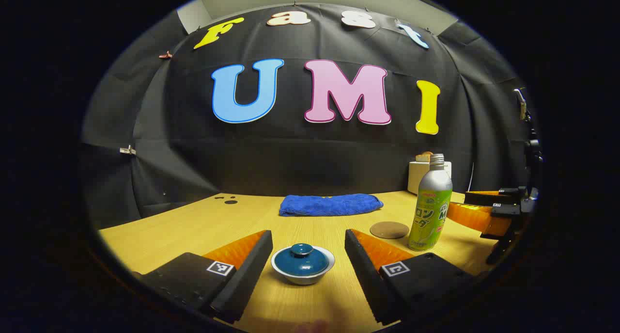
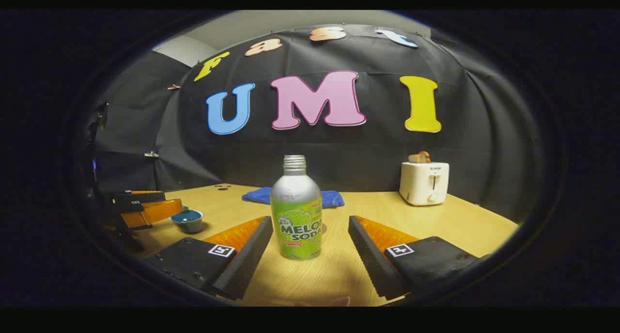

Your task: Open the teacup lid with one hand, grasp the water bottle and pour water into the teacup with the other hand; after pouring, place the water bottle on the coaster and then close the teacup lid.

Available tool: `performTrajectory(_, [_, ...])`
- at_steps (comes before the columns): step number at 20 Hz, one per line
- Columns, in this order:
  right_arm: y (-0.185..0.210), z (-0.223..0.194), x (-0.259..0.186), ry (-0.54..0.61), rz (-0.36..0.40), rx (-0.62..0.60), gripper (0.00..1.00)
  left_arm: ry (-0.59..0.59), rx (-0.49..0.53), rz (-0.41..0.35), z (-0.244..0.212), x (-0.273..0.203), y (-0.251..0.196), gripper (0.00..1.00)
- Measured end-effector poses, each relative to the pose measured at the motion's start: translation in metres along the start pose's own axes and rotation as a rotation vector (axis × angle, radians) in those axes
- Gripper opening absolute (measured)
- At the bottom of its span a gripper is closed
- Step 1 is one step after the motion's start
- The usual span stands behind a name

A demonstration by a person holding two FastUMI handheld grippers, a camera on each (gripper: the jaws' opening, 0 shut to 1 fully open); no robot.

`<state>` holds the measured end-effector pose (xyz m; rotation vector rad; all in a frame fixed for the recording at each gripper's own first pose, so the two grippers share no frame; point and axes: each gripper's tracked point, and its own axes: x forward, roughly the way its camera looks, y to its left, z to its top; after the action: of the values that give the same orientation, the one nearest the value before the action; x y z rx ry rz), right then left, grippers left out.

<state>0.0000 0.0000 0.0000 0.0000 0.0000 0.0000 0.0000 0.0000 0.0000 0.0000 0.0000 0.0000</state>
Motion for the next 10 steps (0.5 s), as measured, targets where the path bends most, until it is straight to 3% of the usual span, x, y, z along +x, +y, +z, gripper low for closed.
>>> performTrajectory(10, [-0.004, 0.000, 0.013, 0.003, -0.033, -0.001, 0.98, 0.002, 0.000, 0.025, 0.000, 0.008, 0.001, 0.94])
